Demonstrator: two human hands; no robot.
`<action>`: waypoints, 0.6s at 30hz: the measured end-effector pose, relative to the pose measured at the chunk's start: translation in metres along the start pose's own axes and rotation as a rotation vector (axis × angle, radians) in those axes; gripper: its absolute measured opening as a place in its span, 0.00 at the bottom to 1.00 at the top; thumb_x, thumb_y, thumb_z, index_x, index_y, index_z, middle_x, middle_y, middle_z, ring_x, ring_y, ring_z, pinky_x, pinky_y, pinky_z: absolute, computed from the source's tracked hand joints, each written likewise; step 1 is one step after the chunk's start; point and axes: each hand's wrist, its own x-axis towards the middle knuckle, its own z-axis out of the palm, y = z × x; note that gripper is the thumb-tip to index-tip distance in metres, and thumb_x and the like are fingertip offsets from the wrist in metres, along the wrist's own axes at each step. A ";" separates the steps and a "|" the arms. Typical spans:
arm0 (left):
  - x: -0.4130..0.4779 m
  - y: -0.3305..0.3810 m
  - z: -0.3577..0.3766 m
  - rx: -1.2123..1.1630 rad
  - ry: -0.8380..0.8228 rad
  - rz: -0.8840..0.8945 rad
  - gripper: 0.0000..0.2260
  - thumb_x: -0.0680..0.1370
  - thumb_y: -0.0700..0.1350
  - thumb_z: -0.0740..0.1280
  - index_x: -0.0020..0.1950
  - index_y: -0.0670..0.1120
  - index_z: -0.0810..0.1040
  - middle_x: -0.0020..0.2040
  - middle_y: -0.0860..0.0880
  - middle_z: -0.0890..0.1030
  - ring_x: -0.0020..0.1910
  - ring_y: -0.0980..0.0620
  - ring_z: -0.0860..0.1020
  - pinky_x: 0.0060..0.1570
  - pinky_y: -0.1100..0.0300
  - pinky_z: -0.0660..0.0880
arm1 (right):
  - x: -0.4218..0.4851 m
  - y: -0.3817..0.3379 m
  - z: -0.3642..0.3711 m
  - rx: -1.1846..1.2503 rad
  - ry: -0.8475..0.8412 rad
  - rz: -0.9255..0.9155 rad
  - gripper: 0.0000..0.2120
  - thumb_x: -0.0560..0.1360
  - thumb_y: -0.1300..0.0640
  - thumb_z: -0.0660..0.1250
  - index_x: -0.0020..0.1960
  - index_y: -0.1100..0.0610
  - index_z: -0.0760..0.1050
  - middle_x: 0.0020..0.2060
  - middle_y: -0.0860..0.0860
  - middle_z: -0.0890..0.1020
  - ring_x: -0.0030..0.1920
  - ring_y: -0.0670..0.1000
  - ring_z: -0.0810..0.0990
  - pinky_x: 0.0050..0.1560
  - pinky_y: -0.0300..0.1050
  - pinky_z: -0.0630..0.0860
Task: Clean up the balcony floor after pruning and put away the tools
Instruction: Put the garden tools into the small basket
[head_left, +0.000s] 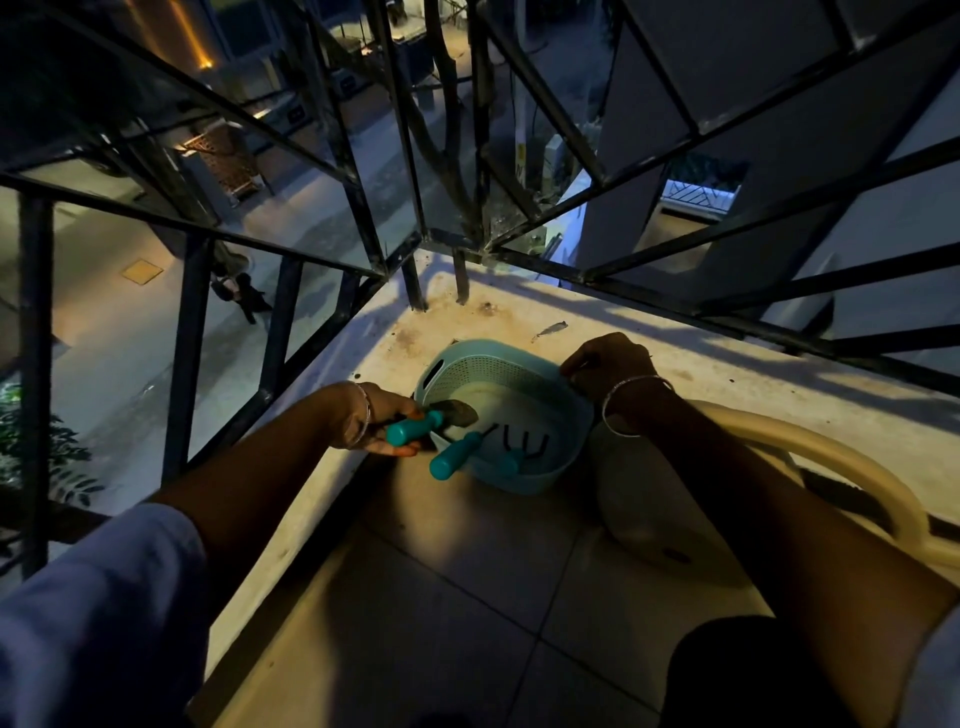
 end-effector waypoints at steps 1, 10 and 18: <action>0.001 0.000 -0.001 0.001 0.002 -0.004 0.08 0.78 0.40 0.67 0.53 0.35 0.77 0.40 0.37 0.84 0.34 0.46 0.84 0.35 0.56 0.82 | 0.001 0.000 0.000 0.006 0.004 0.006 0.05 0.73 0.61 0.73 0.47 0.53 0.85 0.52 0.53 0.84 0.53 0.53 0.82 0.56 0.51 0.79; -0.003 -0.001 0.000 0.012 -0.036 0.017 0.08 0.79 0.39 0.65 0.50 0.34 0.78 0.40 0.37 0.84 0.35 0.47 0.84 0.37 0.57 0.82 | 0.004 0.002 0.004 0.055 0.003 0.053 0.04 0.72 0.61 0.74 0.45 0.53 0.85 0.51 0.54 0.84 0.52 0.54 0.82 0.56 0.53 0.80; -0.006 -0.001 0.007 0.012 -0.030 0.010 0.10 0.80 0.42 0.65 0.53 0.35 0.77 0.40 0.37 0.84 0.35 0.46 0.84 0.34 0.56 0.82 | 0.004 0.002 0.006 0.076 0.003 0.043 0.04 0.72 0.60 0.73 0.45 0.54 0.85 0.50 0.54 0.84 0.52 0.54 0.82 0.56 0.53 0.80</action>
